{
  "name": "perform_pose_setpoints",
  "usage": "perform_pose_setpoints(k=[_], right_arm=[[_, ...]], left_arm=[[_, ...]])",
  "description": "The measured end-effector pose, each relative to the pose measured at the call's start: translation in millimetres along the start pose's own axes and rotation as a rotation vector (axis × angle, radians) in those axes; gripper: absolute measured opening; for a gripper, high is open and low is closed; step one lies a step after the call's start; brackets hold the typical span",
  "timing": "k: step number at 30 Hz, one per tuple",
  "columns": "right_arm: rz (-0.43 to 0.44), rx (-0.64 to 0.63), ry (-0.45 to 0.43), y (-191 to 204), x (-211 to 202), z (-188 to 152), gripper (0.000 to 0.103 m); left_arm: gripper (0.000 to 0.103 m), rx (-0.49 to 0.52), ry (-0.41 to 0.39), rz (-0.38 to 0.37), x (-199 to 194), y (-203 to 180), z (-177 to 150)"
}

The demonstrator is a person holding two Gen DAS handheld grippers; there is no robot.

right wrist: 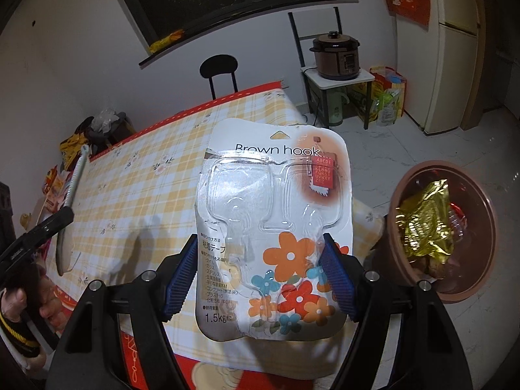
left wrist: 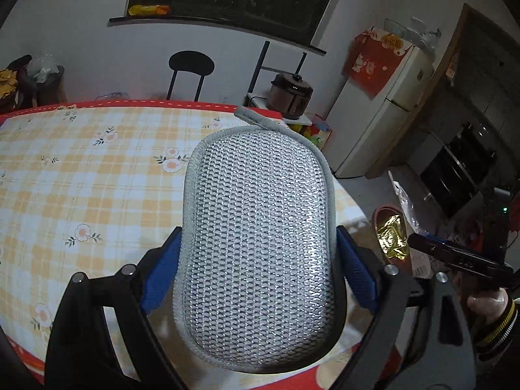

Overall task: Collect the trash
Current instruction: 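Drop the Brown hook pack from the right tool into the brown bin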

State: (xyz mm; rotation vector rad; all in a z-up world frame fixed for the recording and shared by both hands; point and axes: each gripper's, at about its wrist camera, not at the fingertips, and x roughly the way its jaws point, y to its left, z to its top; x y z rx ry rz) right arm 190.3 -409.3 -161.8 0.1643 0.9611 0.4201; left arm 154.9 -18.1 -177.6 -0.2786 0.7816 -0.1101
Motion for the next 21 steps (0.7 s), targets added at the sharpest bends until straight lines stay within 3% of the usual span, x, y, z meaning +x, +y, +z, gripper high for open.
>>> perform_pose_setpoints(k=[13,21], right_arm=[[-0.100,0.159,-0.028,-152.3,-35.0,9.7,0.072],[-0.072,0.279,0.031,-231.4,-21.8,22.2,0.073]], left_arm=[[0.088,0.035,-0.031,-0.025,-1.6,-104.0,-2.7],[0.088,0.033,-0.036,0.002,1.6,-139.5,-11.7]])
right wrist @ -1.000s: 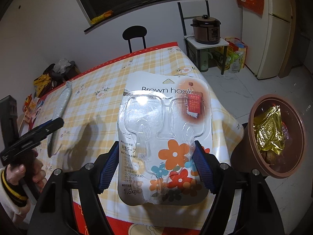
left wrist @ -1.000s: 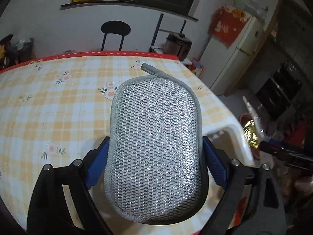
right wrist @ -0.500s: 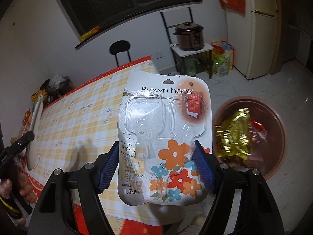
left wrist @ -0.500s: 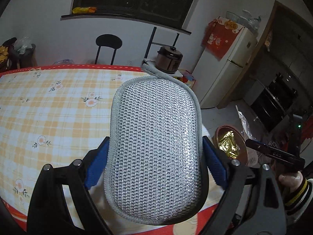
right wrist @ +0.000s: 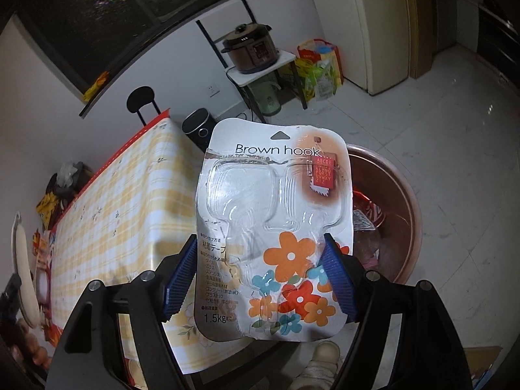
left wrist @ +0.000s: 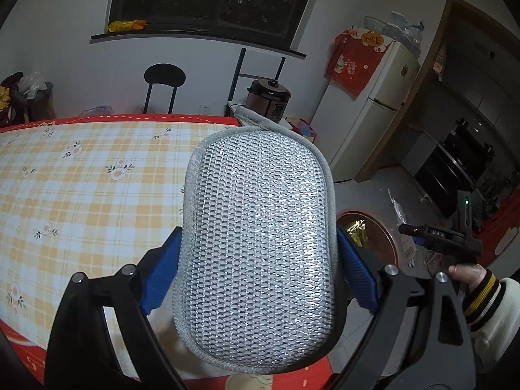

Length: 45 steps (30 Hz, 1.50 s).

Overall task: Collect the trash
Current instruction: 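Drop the Brown hook pack from the right tool into the brown bin, then lower the grey mesh pad into the brown bin and open the left tool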

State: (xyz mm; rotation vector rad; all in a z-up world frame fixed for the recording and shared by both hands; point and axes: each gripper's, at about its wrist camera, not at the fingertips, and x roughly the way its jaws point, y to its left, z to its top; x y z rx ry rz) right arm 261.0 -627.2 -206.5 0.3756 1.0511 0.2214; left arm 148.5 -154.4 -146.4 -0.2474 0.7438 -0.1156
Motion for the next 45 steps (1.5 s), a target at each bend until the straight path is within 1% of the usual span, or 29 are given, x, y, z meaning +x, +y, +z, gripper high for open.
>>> perform_pose_setpoints(k=[3,9,13,15,18,21,26,32,36,39,45], right_arm=[[0.006,0.022,0.018,-18.0,7.8,10.6,0.074],[0.006,0.036,0.047,-31.8,21.5,18.5,0.076],[0.020,0.044,0.056,-35.0,26.7,21.0,0.083],[0.026,0.041,0.051,-36.6,26.8,22.3,0.086],[0.025,0.032,0.041,-36.9,25.2,25.8,0.087],[0.026,0.028,0.008,-37.0,15.1,29.4,0.089],[0.006,0.000,-0.064,-34.5,-14.4,32.9,0.098],[-0.025,-0.035,-0.141,-41.1,-60.1,32.4,0.098],[-0.050,-0.055,-0.189,-48.0,-89.5,28.7,0.098],[-0.067,-0.059,-0.221,-56.0,-113.4,23.9,0.098],[-0.106,-0.049,-0.247,-75.8,-146.0,10.3,0.098]], left_arm=[[0.088,-0.007,-0.002,0.011,1.3,-4.4,-2.1],[0.088,-0.018,-0.003,0.036,1.1,-16.7,-8.5],[0.088,-0.004,0.001,0.046,-0.8,-28.3,-11.4],[0.088,0.003,-0.001,0.046,-1.7,-34.1,-9.9],[0.088,0.022,0.000,0.041,-0.7,-41.0,-6.9],[0.088,0.041,0.003,0.030,1.2,-47.3,-4.3],[0.088,0.089,0.018,-0.018,12.5,-69.0,2.5],[0.089,0.159,0.045,-0.097,37.9,-109.1,8.5],[0.089,0.207,0.067,-0.160,60.8,-141.8,8.0],[0.089,0.238,0.094,-0.215,85.7,-171.0,5.5],[0.089,0.280,0.163,-0.302,138.2,-222.2,-1.3]])
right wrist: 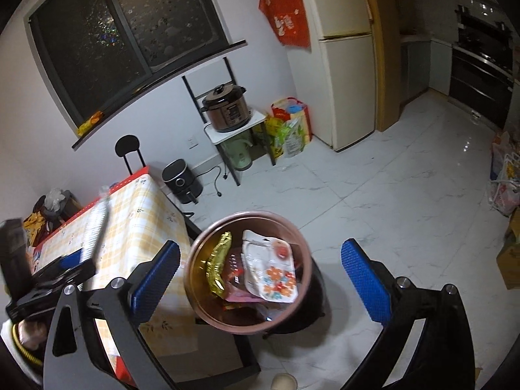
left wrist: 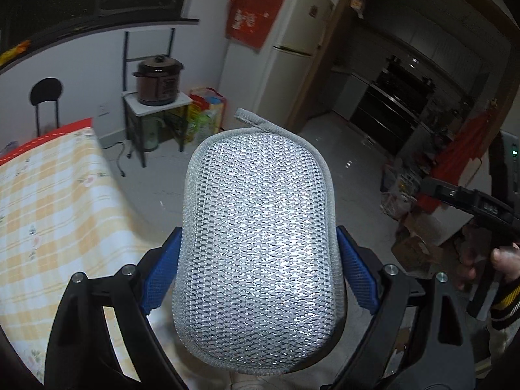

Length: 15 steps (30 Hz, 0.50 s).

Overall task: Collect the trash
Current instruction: 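Lower the grey mesh pad into the brown bin and open the left tool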

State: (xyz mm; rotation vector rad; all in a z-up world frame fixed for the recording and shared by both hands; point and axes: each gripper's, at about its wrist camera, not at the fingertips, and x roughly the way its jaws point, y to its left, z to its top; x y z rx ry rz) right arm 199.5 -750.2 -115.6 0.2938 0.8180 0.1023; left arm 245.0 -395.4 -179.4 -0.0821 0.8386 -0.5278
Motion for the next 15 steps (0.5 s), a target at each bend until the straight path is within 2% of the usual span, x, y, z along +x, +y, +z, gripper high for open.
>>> perform_pose_setpoints(k=[9,15], right_arm=[[-0.088,0.056,0.000,-43.7,-27.6,-18.2,0.098],[-0.114,0.085,0.003,-58.7,-32.3,-26.1,0.098]], left_arm=[[0.089,0.064,0.091,-0.066,86.4,-30.6,14.6],[0.090,0.070,0.118,-0.089,122.4,-28.7,33.9]])
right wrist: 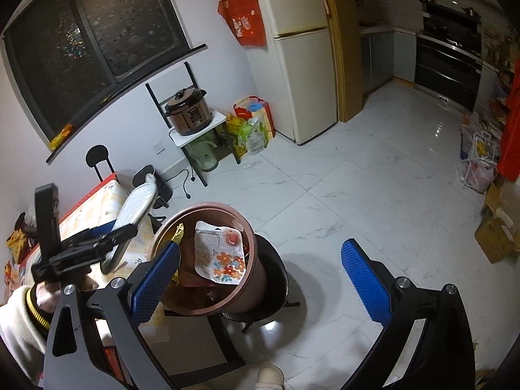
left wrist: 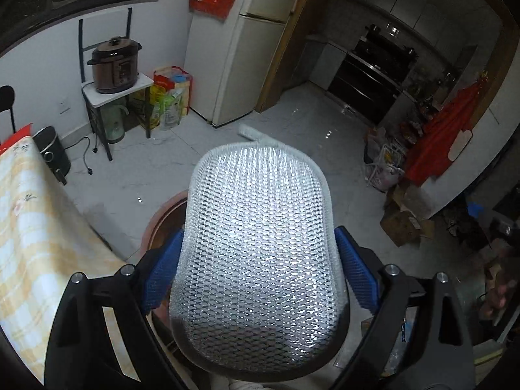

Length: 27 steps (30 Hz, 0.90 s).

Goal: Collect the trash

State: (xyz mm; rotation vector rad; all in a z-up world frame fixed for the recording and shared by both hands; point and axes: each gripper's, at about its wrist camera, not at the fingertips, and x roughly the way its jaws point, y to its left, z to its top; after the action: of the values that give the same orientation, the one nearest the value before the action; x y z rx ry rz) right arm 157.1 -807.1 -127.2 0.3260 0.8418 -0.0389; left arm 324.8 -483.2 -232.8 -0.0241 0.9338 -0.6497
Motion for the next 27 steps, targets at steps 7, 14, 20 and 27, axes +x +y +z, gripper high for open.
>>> perform_pose_setpoints(k=[7,14,20,27], right_arm=[[0.027,-0.020,0.010,9.7,4.1,-1.6,0.098],[0.053,-0.039,0.000,24.7,0.9,1.9,0.098],[0.055,-0.101,-0.008,50.2,-4.5,4.2,0.098],[0.069,-0.150,-0.052,102.0,-30.4,-2.1,0.098]], left_arm=[[0.096,-0.012,-0.004,-0.015,3.7,6.2,15.8],[0.096,-0.024,-0.071,0.012,-39.1,8.6,8.4],[0.096,-0.027,-0.142,0.066,-96.7,15.1,-5.0],[0.096,0.006,-0.213,0.112,-171.8,22.0,-20.3]])
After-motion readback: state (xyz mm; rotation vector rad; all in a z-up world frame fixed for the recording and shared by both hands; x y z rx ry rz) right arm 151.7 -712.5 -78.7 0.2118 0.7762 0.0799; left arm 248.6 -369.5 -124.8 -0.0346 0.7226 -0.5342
